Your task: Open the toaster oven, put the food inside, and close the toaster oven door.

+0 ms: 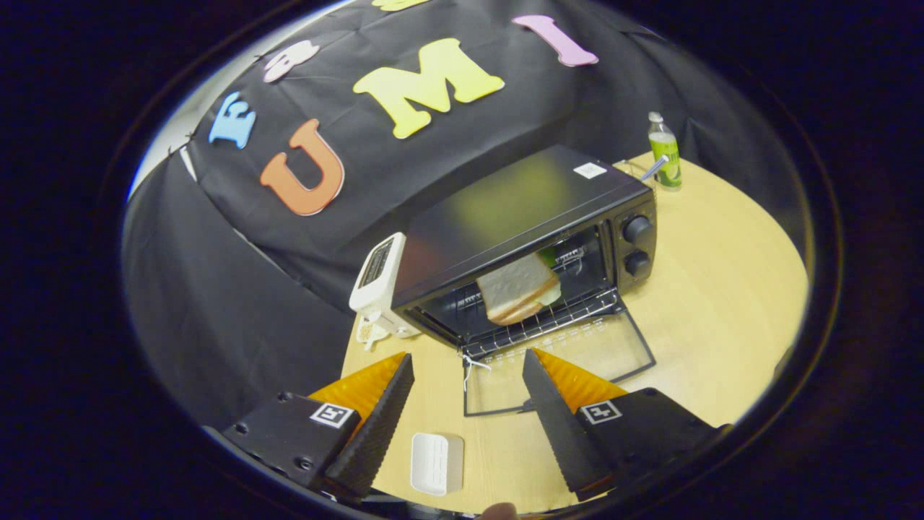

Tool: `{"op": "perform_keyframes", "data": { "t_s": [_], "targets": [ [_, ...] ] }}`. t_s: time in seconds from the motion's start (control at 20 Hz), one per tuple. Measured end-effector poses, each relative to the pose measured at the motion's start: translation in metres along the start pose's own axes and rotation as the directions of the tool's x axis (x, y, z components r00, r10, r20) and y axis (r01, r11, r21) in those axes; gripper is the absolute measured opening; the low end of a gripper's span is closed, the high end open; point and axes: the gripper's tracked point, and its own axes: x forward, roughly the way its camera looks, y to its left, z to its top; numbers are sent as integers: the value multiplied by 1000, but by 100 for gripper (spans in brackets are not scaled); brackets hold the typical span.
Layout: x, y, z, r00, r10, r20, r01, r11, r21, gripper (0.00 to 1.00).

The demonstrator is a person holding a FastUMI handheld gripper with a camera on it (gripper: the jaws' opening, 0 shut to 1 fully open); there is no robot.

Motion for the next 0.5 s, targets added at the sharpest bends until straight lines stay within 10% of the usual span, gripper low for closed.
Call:
{"op": "perform_keyframes", "data": {
  "t_s": [0.5],
  "targets": [
    [-62, -25, -46, 990, -127, 60, 139, 948, -286, 100]
  ]
}}
